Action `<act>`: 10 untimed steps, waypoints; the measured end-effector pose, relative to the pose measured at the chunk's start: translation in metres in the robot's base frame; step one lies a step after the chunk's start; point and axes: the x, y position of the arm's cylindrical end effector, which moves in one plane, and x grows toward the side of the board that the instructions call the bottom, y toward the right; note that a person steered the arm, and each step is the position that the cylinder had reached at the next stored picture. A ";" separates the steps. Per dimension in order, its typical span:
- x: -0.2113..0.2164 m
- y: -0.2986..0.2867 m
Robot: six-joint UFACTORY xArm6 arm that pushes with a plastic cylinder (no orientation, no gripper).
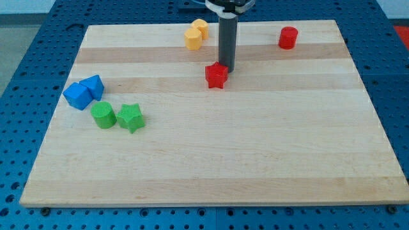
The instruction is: Move the red star towards the center
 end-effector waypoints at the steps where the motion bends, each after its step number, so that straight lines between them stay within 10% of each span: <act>1: 0.027 -0.037; 5: 0.107 -0.021; 7: 0.101 -0.092; 10: 0.082 -0.021</act>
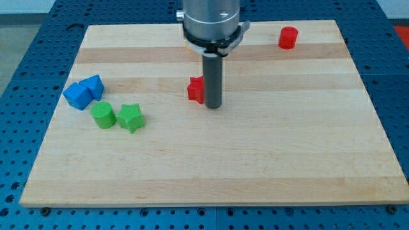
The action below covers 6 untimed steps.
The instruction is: Move the red star towards the center
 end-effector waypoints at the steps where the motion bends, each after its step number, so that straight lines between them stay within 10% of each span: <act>1: -0.012 -0.001; 6: -0.057 -0.032</act>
